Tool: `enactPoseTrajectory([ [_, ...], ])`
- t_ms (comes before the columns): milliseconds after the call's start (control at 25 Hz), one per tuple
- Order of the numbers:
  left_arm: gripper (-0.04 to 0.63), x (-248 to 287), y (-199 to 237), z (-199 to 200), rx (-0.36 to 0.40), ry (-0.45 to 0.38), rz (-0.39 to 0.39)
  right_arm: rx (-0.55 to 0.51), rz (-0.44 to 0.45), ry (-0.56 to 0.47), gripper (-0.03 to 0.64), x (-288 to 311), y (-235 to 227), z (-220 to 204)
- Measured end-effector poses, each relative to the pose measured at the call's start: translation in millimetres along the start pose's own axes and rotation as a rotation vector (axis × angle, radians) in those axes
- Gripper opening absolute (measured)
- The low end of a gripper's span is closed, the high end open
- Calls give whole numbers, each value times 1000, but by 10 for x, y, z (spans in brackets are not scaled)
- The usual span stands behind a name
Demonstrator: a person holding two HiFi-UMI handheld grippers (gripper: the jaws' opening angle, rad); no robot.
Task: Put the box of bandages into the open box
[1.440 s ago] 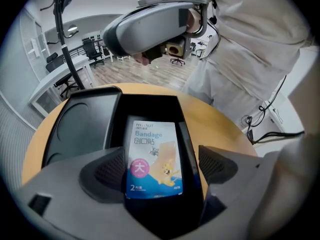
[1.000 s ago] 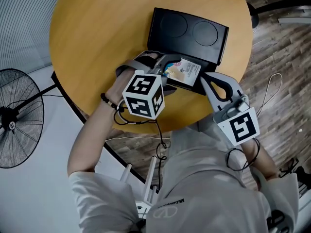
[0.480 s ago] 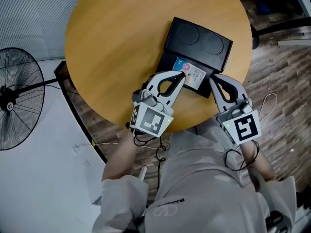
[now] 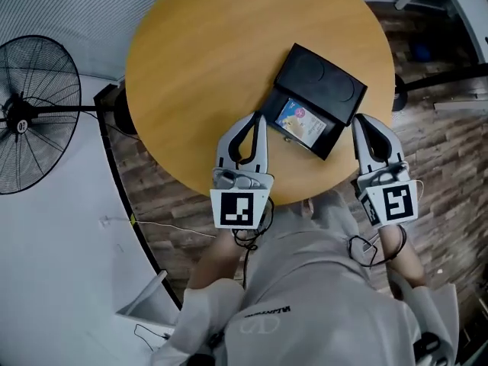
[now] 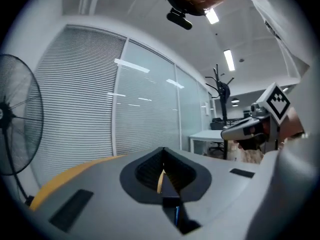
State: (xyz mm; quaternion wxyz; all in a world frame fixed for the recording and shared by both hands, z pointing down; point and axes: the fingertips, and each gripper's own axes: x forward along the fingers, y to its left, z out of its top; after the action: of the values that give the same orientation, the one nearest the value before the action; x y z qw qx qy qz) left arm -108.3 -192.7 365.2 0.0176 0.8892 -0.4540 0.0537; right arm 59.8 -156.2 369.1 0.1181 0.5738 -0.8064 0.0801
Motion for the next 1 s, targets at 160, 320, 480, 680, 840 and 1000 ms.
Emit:
enactPoseTrajectory([
  [160, 8, -219, 116, 171, 11, -48, 156, -9, 14, -42, 15, -134, -121, 124],
  [320, 8, -486, 48, 344, 57, -88, 296, -14, 45, -72, 15, -369, -316, 184],
  [480, 8, -847, -173, 436, 80, -93, 412, -23, 81, -102, 15, -707, -478, 187],
  [680, 8, -1330, -500, 506, 86, -99, 525, -33, 118, -126, 15, -1105, -608, 117],
  [840, 8, -1578, -739, 584, 94, -102, 556, -23, 127, -138, 15, -1339, -665, 113],
  [1000, 8, -1773, -819, 692, 104, -128, 575, -35, 120, -164, 15, -1514, -655, 196],
])
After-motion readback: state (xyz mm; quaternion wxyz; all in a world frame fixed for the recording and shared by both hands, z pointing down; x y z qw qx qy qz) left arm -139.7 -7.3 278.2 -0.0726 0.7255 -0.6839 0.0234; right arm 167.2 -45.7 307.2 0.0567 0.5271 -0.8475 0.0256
